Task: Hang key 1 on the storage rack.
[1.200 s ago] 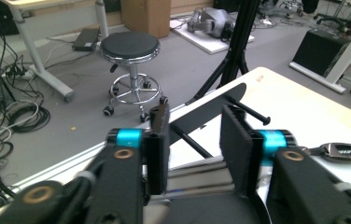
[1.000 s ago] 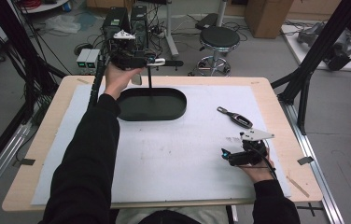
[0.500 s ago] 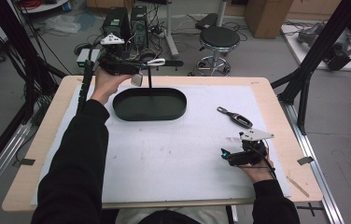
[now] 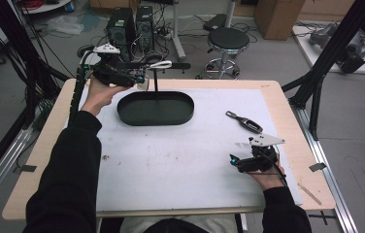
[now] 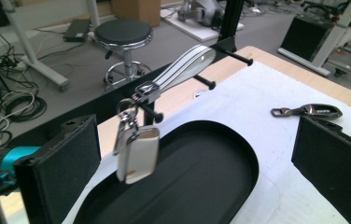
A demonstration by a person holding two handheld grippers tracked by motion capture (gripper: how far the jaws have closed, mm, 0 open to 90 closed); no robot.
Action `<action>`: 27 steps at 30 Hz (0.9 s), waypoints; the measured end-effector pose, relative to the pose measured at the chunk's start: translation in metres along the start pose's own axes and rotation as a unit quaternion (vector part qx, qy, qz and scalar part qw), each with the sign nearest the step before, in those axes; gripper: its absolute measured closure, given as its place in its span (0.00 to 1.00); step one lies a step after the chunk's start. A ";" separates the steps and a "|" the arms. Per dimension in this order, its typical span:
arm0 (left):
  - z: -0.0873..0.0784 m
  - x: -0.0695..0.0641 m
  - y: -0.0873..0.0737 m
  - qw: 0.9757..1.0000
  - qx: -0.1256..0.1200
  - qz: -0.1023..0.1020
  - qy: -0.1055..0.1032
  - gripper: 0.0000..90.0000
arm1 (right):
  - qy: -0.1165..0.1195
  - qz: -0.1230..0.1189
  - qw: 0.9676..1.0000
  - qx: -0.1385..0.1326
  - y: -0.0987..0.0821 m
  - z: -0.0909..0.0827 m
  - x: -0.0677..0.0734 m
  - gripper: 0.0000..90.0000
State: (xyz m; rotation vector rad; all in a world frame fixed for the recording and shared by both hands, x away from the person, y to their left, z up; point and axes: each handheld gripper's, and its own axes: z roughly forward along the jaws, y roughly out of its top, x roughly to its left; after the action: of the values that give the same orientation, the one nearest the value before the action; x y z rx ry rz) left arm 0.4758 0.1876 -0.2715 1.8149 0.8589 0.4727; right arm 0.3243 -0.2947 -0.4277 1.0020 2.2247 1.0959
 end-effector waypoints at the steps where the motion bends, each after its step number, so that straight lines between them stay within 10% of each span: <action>1: -0.003 0.001 -0.003 1.000 -0.003 -0.003 0.003 0.02 | 0.000 0.001 1.000 0.000 0.000 0.000 0.000 0.01; 27: -0.049 0.010 -0.052 1.000 0.002 -0.007 0.027 0.02 | -0.002 -0.001 1.000 0.002 0.000 0.001 0.000 0.01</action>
State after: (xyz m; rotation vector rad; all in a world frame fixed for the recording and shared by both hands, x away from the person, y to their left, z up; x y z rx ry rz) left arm 0.4322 0.2379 -0.3007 1.8060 0.9097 0.5120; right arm 0.3253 -0.2944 -0.4281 1.0032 2.2241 1.0894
